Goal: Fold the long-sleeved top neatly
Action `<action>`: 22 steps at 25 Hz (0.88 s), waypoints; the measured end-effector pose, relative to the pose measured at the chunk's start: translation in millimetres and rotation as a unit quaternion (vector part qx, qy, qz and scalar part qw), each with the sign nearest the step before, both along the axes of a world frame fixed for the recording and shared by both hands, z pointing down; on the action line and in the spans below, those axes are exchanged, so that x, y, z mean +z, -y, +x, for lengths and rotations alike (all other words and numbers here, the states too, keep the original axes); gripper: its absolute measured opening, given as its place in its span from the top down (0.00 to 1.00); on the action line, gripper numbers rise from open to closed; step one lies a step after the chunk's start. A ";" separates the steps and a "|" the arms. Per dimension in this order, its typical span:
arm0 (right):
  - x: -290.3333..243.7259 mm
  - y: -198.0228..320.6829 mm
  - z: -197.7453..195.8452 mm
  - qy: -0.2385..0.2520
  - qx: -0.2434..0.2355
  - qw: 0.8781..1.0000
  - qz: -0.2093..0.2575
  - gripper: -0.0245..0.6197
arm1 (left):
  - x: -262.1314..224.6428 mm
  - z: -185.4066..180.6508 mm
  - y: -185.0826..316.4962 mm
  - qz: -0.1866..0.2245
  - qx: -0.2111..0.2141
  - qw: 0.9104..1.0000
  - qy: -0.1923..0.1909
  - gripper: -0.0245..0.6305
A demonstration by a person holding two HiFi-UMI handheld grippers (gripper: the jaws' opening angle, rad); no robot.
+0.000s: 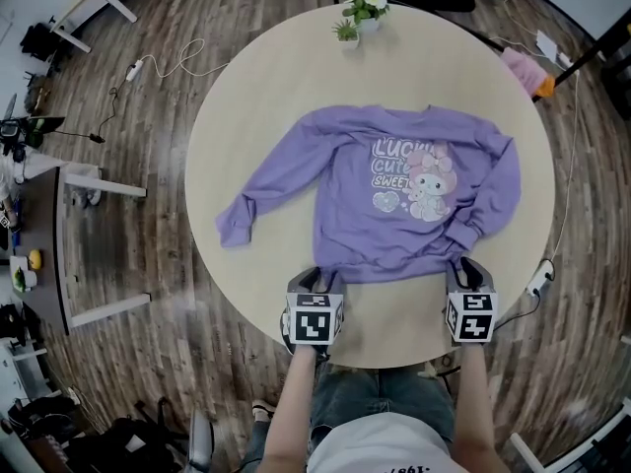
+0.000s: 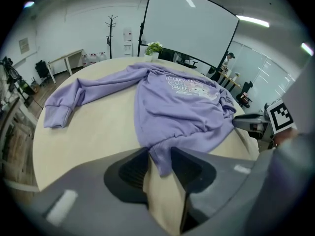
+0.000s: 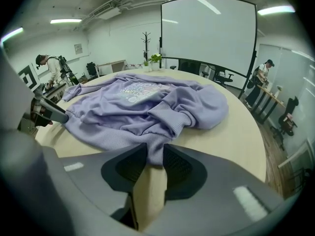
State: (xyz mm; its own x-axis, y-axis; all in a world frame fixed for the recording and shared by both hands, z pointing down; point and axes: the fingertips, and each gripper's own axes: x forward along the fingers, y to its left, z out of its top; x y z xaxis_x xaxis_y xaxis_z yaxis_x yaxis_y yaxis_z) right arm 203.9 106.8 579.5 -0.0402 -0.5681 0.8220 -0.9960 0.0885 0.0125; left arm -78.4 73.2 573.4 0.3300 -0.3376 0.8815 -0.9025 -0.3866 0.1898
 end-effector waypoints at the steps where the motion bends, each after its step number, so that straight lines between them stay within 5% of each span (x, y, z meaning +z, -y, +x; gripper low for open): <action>1: 0.5 0.0 -1.3 0.002 -0.001 1.000 0.000 0.76 | 0.2 0.2 -0.3 0.000 0.001 1.000 0.002 0.73; 4: 0.9 0.2 -3.9 0.000 -0.003 1.000 0.000 0.87 | -0.6 5.2 -0.8 0.000 0.005 1.000 -0.012 0.90; 15: -25.2 -20.0 -8.7 0.028 -0.016 0.999 0.002 0.88 | -27.7 -1.9 -9.6 0.000 -0.010 0.998 -0.065 0.91; 22: -38.3 -53.2 -16.1 0.036 -0.045 0.998 -0.016 0.88 | -36.2 -6.7 -36.4 -0.025 0.012 0.998 -0.063 0.91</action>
State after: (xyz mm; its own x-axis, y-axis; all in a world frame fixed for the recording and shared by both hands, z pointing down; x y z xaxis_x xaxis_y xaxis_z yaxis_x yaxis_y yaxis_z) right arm 187.8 160.0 541.2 -0.1497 -0.5337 0.8323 -0.9823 0.1762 -0.0637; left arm -85.2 109.6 537.1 0.4461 -0.2842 0.8487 -0.8610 -0.3951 0.3202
